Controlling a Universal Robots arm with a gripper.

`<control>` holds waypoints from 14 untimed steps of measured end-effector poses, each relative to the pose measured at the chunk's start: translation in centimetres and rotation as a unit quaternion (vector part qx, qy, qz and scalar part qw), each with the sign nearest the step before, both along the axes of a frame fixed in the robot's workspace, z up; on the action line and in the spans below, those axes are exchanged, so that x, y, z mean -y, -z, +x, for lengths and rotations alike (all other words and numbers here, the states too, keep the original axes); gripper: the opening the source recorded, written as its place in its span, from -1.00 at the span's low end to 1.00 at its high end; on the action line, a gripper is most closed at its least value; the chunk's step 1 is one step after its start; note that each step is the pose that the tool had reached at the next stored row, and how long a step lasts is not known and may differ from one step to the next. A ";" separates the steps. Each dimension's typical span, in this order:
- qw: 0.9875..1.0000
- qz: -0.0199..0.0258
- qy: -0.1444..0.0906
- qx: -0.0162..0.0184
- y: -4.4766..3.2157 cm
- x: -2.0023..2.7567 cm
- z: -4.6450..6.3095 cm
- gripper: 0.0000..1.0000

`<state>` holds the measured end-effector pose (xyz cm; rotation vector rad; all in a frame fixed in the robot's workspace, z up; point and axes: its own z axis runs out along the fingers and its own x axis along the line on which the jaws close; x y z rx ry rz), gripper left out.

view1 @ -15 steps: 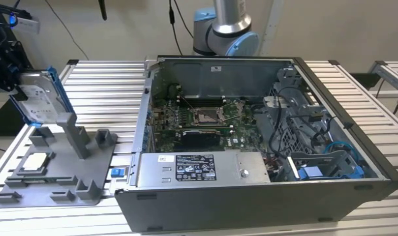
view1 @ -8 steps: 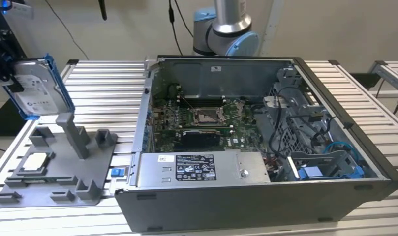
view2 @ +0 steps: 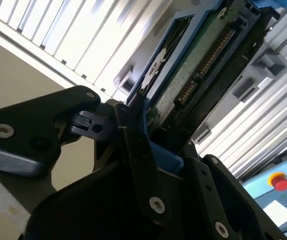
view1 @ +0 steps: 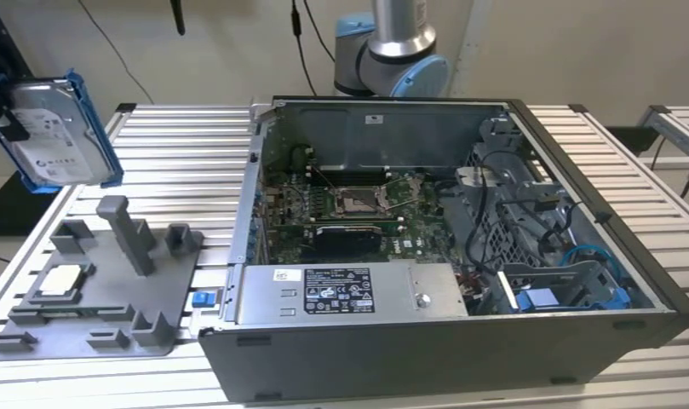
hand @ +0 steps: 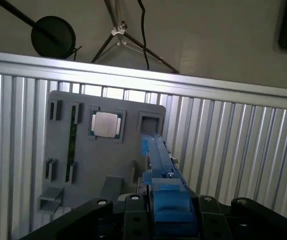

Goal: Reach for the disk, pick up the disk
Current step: 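Pick up the disk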

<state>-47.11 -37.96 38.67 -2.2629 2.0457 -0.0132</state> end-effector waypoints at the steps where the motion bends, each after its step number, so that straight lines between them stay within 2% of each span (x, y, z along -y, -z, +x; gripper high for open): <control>1: 1.000 0.000 0.000 0.000 -0.36 0.00 0.0 -1.00; 8: 1.000 0.001 -0.002 0.002 -2.38 0.00 0.0 -1.00; 14: 1.000 0.001 -0.002 0.003 -4.62 0.00 0.0 -1.00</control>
